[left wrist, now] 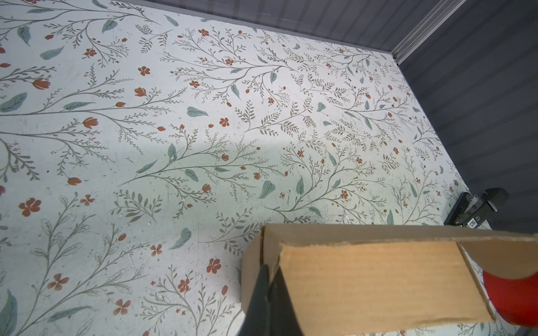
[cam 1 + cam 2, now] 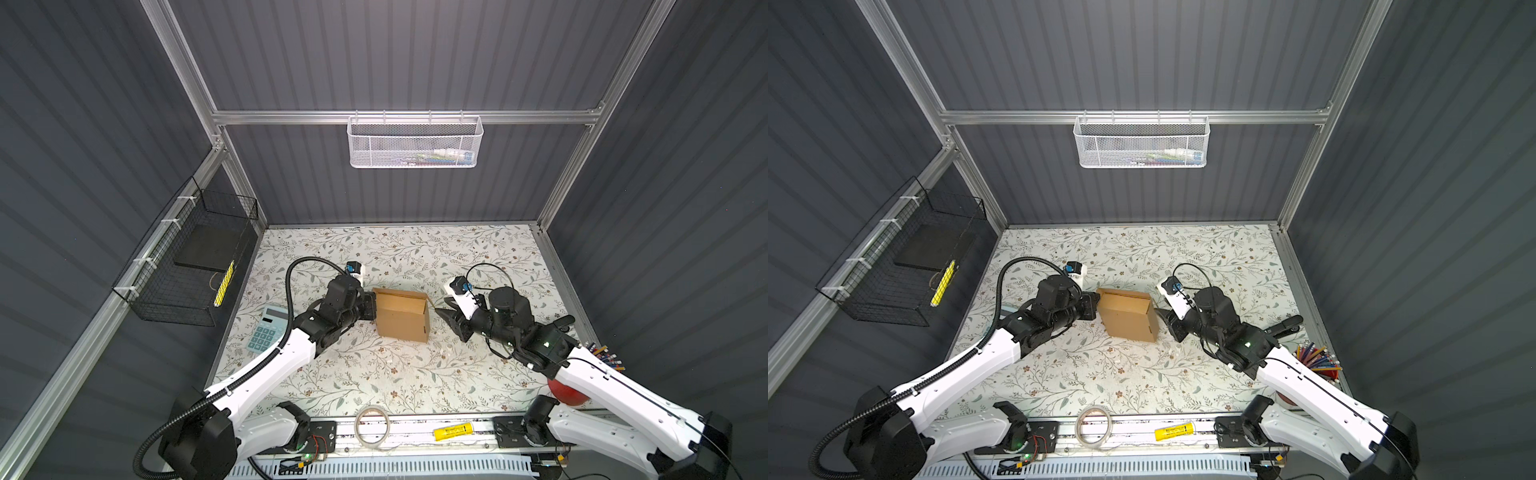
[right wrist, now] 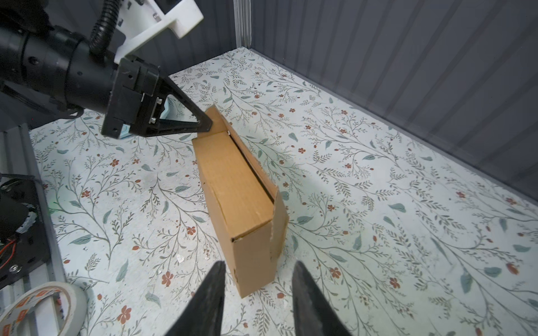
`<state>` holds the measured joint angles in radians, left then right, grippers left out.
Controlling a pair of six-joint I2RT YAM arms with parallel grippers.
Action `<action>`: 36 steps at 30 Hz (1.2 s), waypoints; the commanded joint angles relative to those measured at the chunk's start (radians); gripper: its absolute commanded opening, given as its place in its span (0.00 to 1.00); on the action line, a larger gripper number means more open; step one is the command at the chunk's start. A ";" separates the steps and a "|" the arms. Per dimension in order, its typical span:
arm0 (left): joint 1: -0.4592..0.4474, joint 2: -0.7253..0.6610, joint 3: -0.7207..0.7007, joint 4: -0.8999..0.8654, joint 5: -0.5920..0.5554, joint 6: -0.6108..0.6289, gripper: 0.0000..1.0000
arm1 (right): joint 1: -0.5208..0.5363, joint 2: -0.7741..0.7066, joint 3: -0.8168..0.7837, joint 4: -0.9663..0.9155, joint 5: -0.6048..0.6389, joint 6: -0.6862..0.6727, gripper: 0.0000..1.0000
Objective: Assemble paper box
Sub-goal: Fold and tuck the lid into the gap.
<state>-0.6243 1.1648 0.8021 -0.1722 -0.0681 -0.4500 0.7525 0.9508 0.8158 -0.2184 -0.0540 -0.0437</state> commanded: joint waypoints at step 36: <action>-0.034 0.000 0.016 -0.124 -0.009 -0.026 0.00 | 0.027 0.288 0.226 -0.254 0.082 0.153 0.18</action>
<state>-0.6514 1.1645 0.8143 -0.1974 -0.0795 -0.4583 0.7773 1.2316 1.0180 -0.4782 -0.0029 0.1051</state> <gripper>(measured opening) 0.046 0.179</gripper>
